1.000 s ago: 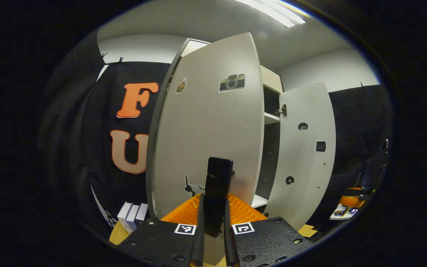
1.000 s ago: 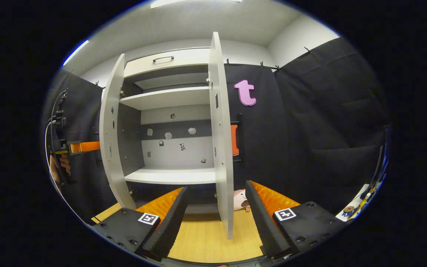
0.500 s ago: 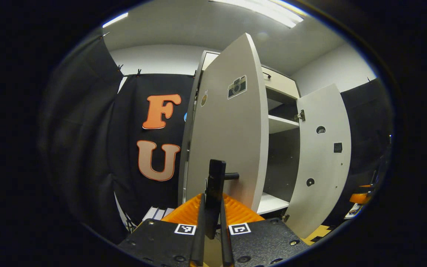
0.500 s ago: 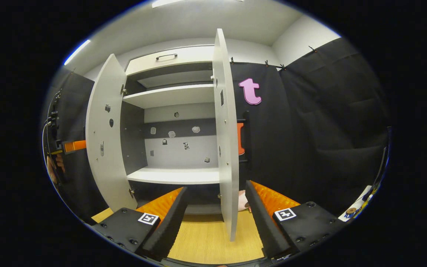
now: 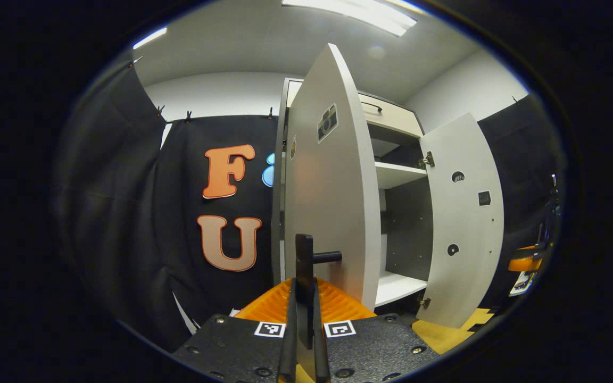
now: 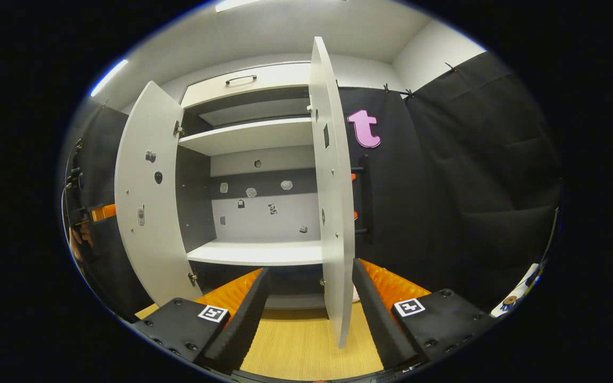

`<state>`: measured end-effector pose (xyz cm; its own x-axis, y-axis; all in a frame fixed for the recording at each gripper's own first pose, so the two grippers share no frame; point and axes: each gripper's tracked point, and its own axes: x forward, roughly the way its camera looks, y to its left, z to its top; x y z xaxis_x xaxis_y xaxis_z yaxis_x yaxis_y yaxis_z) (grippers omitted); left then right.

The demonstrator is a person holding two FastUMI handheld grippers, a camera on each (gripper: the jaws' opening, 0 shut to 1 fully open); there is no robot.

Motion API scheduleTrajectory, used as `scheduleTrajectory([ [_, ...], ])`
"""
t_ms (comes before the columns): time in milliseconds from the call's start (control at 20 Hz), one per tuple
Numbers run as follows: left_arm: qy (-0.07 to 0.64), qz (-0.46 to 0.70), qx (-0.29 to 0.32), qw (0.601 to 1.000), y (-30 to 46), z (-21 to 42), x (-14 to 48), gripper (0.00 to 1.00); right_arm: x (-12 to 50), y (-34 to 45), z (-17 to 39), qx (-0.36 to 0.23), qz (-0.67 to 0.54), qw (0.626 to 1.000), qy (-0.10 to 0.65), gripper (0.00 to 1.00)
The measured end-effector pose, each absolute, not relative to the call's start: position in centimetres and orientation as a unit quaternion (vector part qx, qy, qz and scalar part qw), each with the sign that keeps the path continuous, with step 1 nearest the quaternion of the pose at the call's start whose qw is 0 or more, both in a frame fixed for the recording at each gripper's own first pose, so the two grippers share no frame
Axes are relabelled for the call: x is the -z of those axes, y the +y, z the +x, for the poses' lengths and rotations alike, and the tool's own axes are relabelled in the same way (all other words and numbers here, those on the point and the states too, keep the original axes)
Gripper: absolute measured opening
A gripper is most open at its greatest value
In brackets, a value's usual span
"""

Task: Open the right door of the double-door shoe cabinet with the right hand, and open the left door with the left hand.

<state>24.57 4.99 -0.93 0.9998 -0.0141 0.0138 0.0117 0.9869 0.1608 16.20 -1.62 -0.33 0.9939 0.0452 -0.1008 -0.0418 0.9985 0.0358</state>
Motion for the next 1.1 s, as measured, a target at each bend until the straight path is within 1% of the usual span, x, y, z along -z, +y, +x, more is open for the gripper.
scheduleTrajectory([
  [100, -0.017, 0.082, -0.012, 0.996, 6.0, 24.9, 0.6, 0.13, 0.5, -1.4, 16.2, -0.023, 0.016, 0.998, 0.051, 0.98],
  [150, -0.02, 0.089, -0.017, 0.996, 6.5, 25.0, 0.5, 0.15, 0.5, -1.3, 16.2, -0.025, 0.016, 0.998, 0.053, 0.98],
  [250, -0.024, 0.08, -0.003, 0.996, 5.8, 24.9, 0.2, 0.0, 0.6, -1.3, 16.2, -0.025, 0.017, 0.998, 0.055, 0.98],
  [300, -0.026, 0.082, 0.001, 0.996, 5.6, 24.8, 0.1, 0.08, 0.5, -1.3, 16.2, -0.024, 0.018, 0.998, 0.055, 0.98],
  [400, -0.023, 0.088, 0.001, 0.996, 6.3, 24.6, 0.3, 0.08, 0.4, -1.3, 16.1, -0.021, 0.016, 0.998, 0.051, 0.98],
  [750, -0.019, 0.055, -0.014, 0.998, 5.8, 22.9, 0.6, 0.08, 0.3, -0.9, 15.6, -0.029, 0.014, 0.998, 0.047, 0.98],
  [850, -0.03, 0.052, -0.016, 0.998, 5.6, 22.5, 0.5, 0.08, 0.2, -0.6, 15.6, -0.035, 0.016, 0.998, 0.043, 0.98],
  [1000, -0.018, 0.026, -0.027, 0.999, 4.9, 21.5, 1.2, 0.08, 0.4, -0.1, 15.7, -0.042, 0.013, 0.998, 0.043, 0.98],
  [1050, -0.02, 0.026, -0.037, 0.999, 5.0, 21.1, 1.2, 0.16, 0.5, 0.1, 15.7, -0.046, 0.012, 0.998, 0.044, 0.98],
  [1100, -0.023, 0.03, -0.051, 0.998, 5.2, 20.7, 1.1, 0.08, 0.5, 0.5, 15.7, -0.049, 0.012, 0.998, 0.045, 0.98],
])
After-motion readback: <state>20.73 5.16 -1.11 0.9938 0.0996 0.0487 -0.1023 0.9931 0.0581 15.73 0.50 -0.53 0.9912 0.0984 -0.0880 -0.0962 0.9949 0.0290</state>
